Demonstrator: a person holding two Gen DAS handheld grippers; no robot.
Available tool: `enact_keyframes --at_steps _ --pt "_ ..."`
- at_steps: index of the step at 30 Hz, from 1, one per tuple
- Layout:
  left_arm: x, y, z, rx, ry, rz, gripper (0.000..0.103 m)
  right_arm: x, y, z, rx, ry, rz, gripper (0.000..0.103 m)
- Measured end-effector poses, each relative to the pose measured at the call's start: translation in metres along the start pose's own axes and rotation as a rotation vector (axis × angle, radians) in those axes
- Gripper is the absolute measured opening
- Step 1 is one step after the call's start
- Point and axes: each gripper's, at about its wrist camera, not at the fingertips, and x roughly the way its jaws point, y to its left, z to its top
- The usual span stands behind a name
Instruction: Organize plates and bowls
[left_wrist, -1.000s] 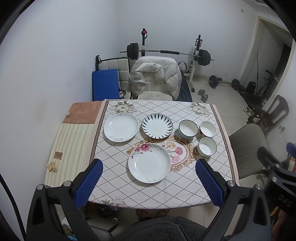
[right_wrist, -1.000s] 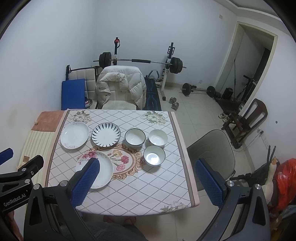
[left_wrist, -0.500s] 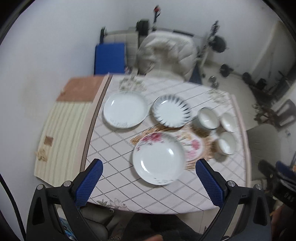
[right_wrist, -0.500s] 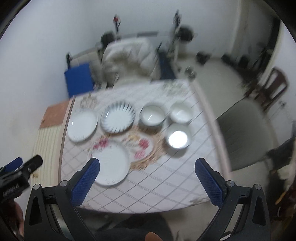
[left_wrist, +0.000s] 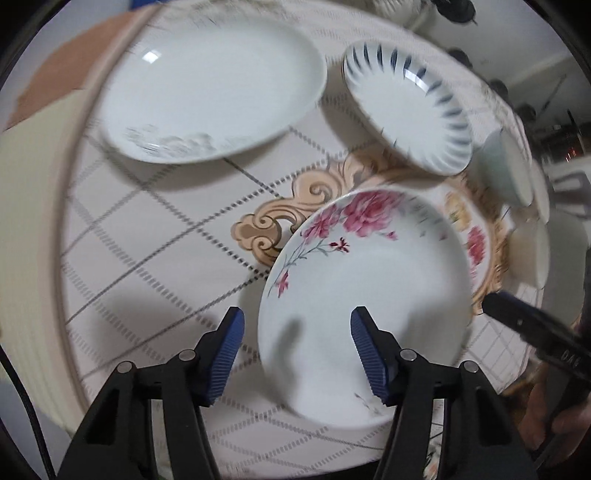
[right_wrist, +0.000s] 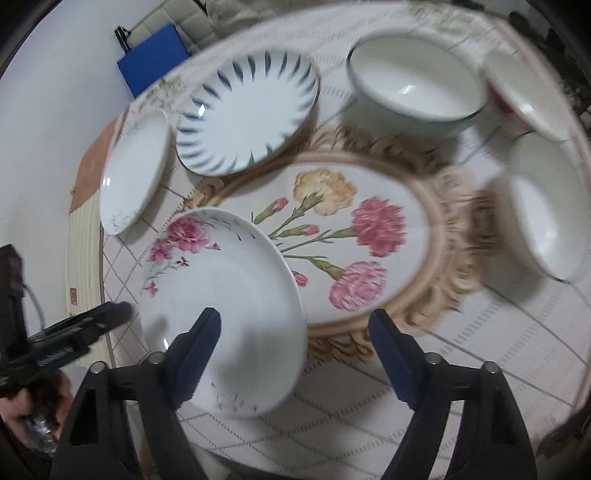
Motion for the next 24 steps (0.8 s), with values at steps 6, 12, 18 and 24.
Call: enact_keyframes --at_steps 6,12,18,24 --pt "0.026 0.008 0.010 0.004 0.048 -0.047 0.057 0.043 -0.006 0.010 0.014 0.094 0.042 0.069" --pt "0.028 0.000 0.016 0.061 0.052 -0.032 0.033 0.063 0.001 0.008 0.014 0.134 0.097 0.033" --pt "0.021 0.006 0.012 0.051 0.036 -0.030 0.024 0.073 0.008 0.005 0.016 0.148 0.079 0.019" --pt "0.016 0.019 0.005 0.032 0.029 0.004 0.019 0.073 0.008 0.002 0.022 0.179 0.101 0.017"
